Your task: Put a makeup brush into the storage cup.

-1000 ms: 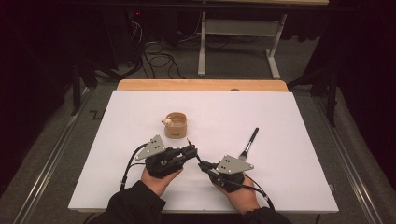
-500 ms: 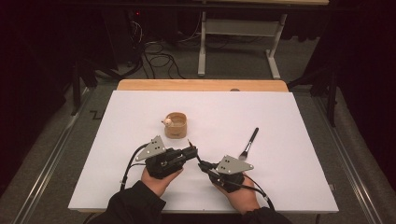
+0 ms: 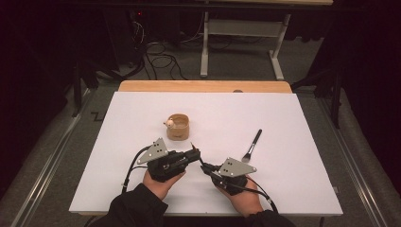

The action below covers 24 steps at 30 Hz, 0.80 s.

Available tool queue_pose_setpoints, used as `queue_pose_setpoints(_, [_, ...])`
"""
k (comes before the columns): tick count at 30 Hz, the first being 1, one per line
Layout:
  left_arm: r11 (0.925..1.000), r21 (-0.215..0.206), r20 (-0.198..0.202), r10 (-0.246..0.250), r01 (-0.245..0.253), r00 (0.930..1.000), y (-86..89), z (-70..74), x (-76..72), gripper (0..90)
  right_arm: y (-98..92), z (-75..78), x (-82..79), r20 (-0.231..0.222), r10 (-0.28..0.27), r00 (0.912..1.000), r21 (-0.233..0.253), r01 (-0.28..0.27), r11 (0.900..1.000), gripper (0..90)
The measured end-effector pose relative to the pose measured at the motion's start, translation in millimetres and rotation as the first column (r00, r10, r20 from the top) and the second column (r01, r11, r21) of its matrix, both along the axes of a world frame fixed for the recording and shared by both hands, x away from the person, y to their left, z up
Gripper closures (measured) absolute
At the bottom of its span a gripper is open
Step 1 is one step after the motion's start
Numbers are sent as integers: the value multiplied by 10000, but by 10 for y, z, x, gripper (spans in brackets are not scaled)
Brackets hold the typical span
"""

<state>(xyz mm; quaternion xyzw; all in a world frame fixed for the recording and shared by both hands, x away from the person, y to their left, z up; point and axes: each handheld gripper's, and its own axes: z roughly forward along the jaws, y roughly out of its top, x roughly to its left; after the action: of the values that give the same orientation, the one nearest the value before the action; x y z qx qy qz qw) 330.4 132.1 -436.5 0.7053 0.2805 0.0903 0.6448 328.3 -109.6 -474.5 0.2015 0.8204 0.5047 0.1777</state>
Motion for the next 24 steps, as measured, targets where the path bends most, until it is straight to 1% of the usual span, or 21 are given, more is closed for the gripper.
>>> queue_pose_setpoints(10, [10000,52,61,-5,4,10000,-1,3,-7,831,1,0,-2,10,-32,10000,6,32,10000,854])
queue_pose_setpoints(16, [10000,-8,160,30,-29,9999,4,10,-15,832,3,-5,-2,-30,-35,10000,-48,34,10000,843])
queue_pose_setpoints(20, [10000,-3,200,44,-44,9998,5,12,-17,832,6,-5,-3,-52,-11,10000,-54,11,10000,824])
queue_pose_setpoints(24, [10000,9,247,85,-85,9997,11,14,-17,832,8,-6,-1,-72,4,10000,-35,-4,10000,783])
